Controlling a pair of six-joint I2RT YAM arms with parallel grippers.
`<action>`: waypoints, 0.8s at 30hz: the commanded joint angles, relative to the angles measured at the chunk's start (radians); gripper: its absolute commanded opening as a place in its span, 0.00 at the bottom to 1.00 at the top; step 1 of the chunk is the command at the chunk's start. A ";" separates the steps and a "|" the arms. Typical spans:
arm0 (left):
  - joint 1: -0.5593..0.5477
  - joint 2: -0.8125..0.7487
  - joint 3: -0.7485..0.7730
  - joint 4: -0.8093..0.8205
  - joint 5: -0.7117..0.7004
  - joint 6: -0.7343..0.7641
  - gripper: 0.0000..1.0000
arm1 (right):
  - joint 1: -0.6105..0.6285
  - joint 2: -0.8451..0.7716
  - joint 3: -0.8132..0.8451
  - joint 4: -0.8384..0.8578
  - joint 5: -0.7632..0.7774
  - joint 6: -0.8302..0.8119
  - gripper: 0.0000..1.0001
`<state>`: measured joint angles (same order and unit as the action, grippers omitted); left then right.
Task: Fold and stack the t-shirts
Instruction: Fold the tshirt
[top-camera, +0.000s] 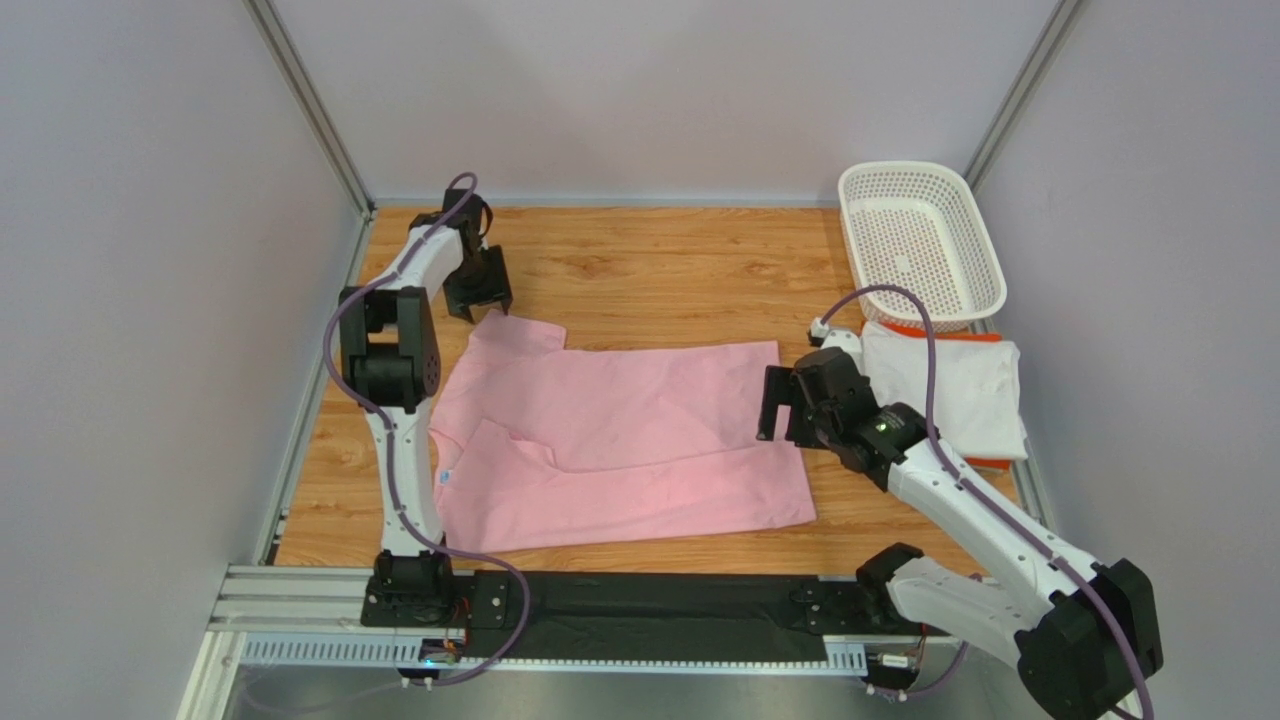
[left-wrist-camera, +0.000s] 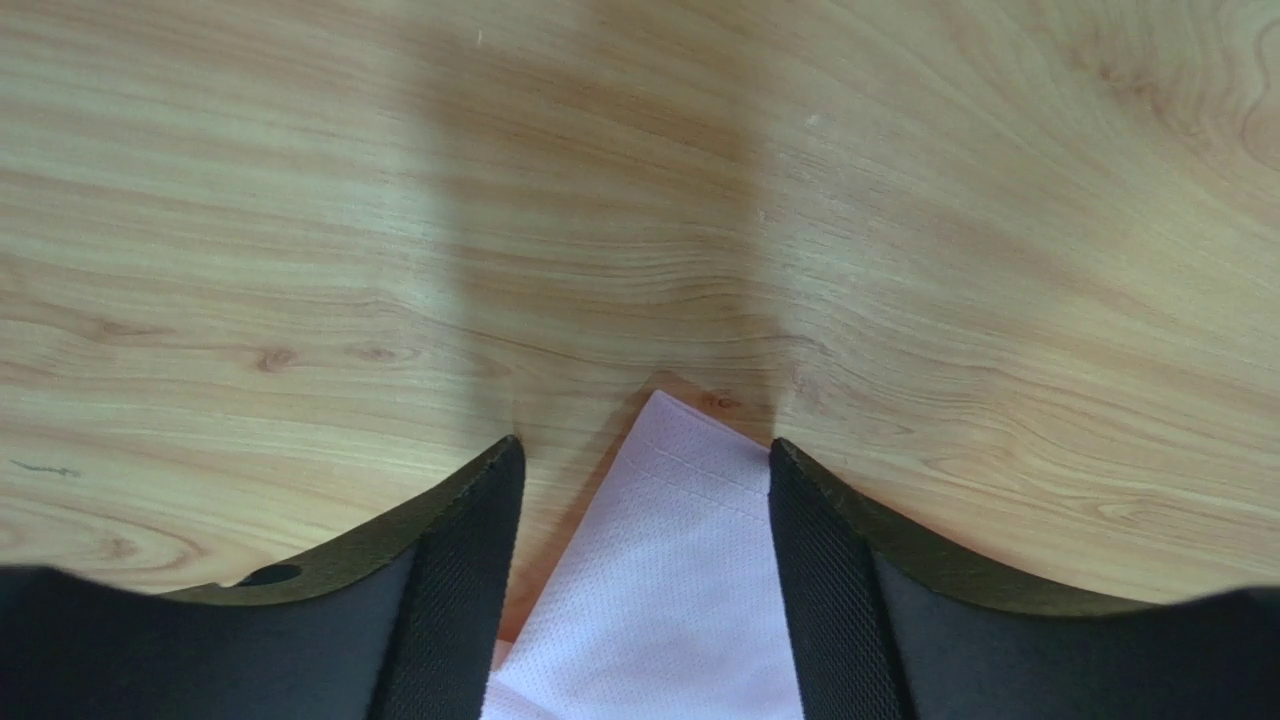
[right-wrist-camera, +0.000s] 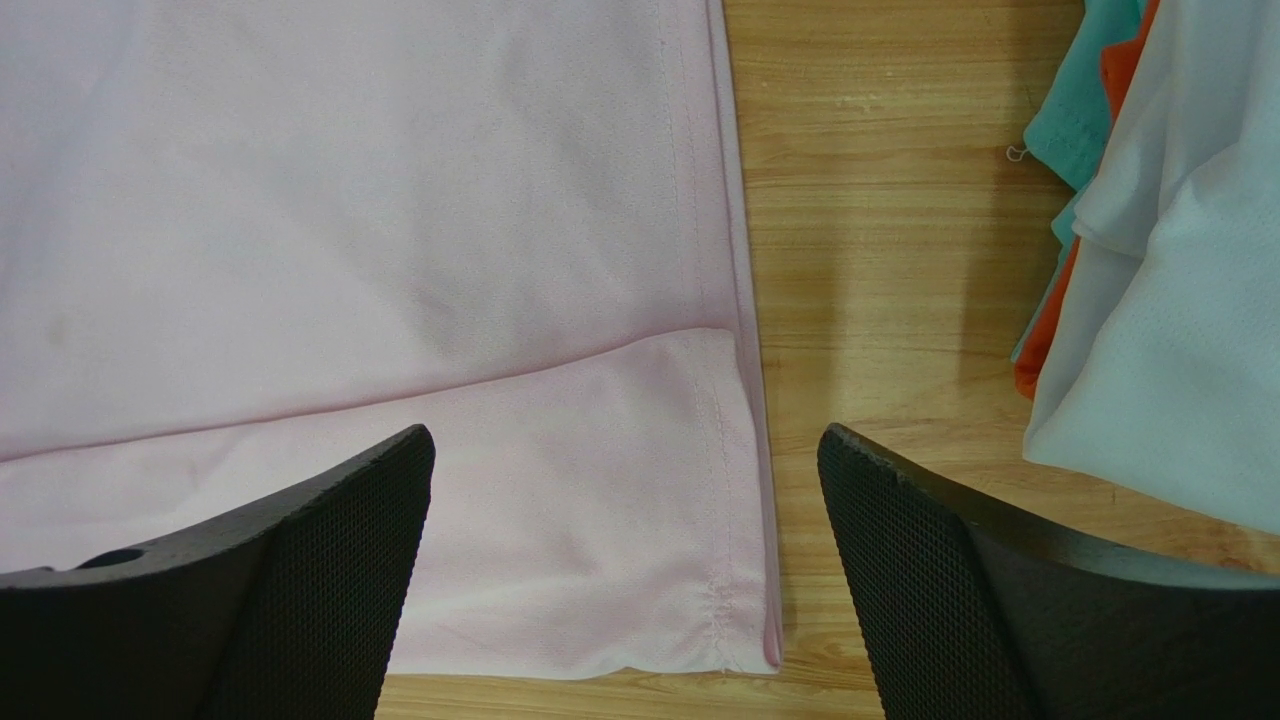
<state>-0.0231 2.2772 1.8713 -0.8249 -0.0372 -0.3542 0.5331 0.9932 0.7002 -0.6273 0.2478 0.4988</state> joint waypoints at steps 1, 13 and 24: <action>0.003 0.031 0.043 -0.016 0.002 0.012 0.67 | -0.008 0.002 -0.004 0.044 -0.002 -0.017 1.00; 0.002 -0.008 -0.021 -0.016 0.072 0.032 0.04 | -0.025 0.025 0.025 0.046 -0.002 -0.016 1.00; -0.017 -0.209 -0.161 0.159 0.144 0.086 0.00 | -0.166 0.258 0.197 0.089 -0.050 0.030 1.00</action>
<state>-0.0303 2.1921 1.7386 -0.7544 0.0536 -0.3141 0.4171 1.1801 0.8040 -0.6064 0.2237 0.5034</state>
